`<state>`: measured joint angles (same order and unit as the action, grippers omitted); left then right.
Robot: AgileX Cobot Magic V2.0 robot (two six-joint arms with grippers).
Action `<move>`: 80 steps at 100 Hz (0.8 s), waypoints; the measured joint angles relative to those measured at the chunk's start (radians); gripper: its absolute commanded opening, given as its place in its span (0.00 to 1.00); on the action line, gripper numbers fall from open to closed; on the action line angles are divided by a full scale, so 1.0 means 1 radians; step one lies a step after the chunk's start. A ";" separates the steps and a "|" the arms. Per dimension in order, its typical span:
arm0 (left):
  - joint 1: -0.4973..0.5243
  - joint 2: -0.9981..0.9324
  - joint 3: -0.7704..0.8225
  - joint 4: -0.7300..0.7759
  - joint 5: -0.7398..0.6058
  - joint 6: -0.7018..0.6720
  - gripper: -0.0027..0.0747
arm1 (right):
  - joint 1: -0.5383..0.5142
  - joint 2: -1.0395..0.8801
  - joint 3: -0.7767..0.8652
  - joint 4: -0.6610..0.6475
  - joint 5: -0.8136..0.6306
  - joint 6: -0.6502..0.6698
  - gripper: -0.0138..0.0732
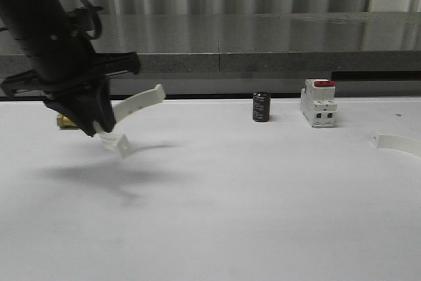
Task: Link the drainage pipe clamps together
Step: 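Grasp the white half-ring clamp by its tab with the left gripper, then lower the held half-ring onto the table center and open the left gripper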
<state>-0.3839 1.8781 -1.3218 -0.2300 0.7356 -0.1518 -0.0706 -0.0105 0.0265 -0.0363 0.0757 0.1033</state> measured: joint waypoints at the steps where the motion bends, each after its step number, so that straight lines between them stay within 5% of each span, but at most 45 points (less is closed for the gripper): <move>1: -0.004 0.000 0.000 0.000 -0.003 -0.003 0.01 | 0.000 0.000 0.000 0.000 0.000 0.000 0.08; 28: -0.117 0.069 0.000 0.000 -0.088 -0.085 0.01 | 0.000 0.000 0.000 0.000 0.000 0.000 0.08; 80: -0.119 0.133 0.000 -0.008 -0.115 -0.122 0.03 | 0.000 0.000 0.000 0.000 0.000 0.000 0.08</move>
<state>-0.5026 2.0115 -1.3218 -0.2381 0.6204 -0.2738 -0.0706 -0.0105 0.0265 -0.0363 0.0757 0.1033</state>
